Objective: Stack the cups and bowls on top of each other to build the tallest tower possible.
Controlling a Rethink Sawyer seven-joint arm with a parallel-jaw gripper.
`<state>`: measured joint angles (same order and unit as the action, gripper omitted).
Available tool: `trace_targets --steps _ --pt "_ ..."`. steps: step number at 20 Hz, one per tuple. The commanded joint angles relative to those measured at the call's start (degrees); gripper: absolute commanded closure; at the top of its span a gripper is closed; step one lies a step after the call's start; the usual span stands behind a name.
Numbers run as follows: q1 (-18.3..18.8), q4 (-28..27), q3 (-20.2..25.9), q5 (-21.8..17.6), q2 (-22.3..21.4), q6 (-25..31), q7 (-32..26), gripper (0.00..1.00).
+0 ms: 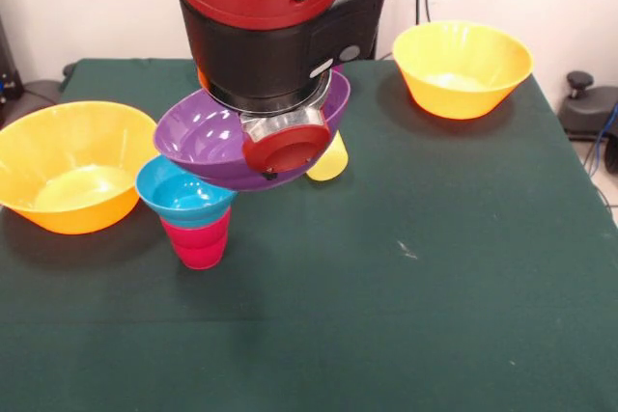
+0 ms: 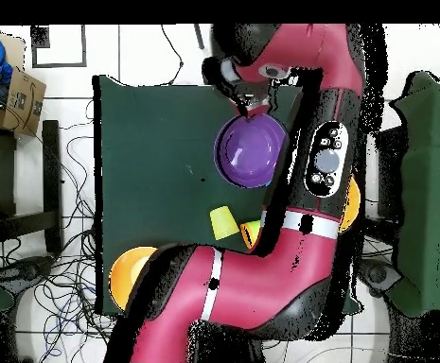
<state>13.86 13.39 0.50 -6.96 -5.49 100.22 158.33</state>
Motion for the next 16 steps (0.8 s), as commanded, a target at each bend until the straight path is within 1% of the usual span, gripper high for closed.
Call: trace_targets --steps 1,8,16 --pt "-0.8 -2.1 0.9 -1.3 0.5 6.5 -1.9 1.00" --pt "-0.7 -3.2 -0.3 -1.1 1.2 7.1 -3.3 1.00" --pt "-0.5 -7.9 -2.0 -1.3 3.4 8.4 -5.1 1.00"
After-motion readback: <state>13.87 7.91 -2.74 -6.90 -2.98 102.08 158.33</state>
